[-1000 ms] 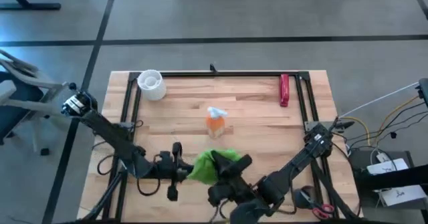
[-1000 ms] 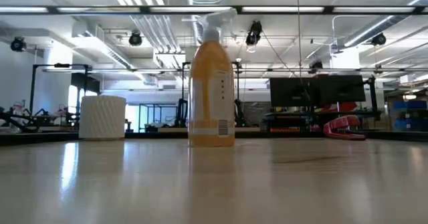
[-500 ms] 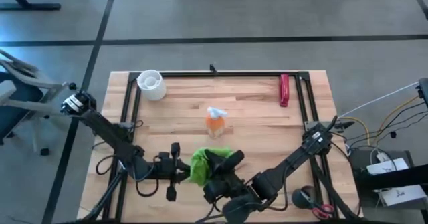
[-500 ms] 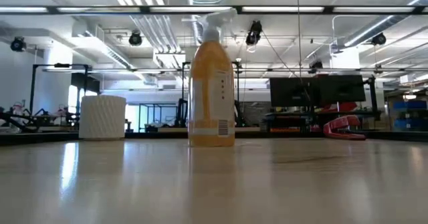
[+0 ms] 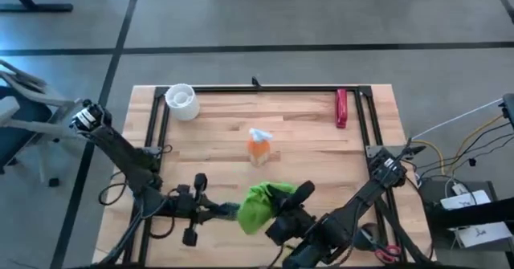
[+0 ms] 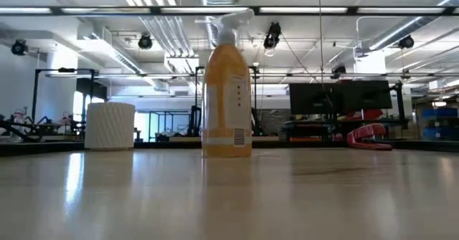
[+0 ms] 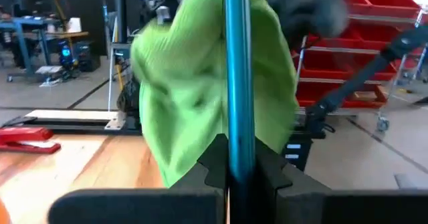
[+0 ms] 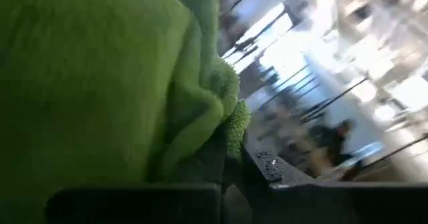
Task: Apply microfiber cloth
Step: Wipe the blue tablet with the green microfiber cloth
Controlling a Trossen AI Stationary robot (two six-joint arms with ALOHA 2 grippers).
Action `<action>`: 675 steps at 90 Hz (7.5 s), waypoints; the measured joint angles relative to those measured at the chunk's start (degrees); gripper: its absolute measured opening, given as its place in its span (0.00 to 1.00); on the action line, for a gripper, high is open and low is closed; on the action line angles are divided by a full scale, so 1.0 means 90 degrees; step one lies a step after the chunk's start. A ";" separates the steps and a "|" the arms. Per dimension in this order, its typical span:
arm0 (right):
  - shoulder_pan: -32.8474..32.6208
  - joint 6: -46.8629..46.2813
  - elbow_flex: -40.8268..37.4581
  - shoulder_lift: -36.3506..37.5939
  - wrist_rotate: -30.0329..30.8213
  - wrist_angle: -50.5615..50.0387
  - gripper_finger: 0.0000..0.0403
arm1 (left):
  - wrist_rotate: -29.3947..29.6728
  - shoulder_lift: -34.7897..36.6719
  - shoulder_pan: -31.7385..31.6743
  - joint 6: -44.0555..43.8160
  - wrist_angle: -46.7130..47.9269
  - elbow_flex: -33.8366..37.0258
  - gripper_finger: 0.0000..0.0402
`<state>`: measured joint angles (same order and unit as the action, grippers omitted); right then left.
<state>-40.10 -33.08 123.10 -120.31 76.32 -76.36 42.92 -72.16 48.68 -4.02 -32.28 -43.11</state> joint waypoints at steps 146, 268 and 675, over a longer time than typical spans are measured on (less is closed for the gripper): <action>0.1111 0.0153 -0.1921 0.0448 -0.4258 0.2101 0.00 | 0.0341 0.0137 0.0100 -0.0960 0.1591 0.1124 0.02; 0.0119 -0.2463 -0.4144 0.2242 -0.4008 0.4604 0.44 | 0.0523 -0.1127 0.0061 0.0123 0.0190 0.1224 0.02; 0.1616 0.1850 -0.5374 0.0743 -0.5006 0.5330 0.25 | -0.1136 -0.2238 -0.0998 -0.1616 0.0892 0.1242 0.25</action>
<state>-25.55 -16.43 74.73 -113.62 31.27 -28.40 32.69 -92.30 39.70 -18.57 -24.25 -31.93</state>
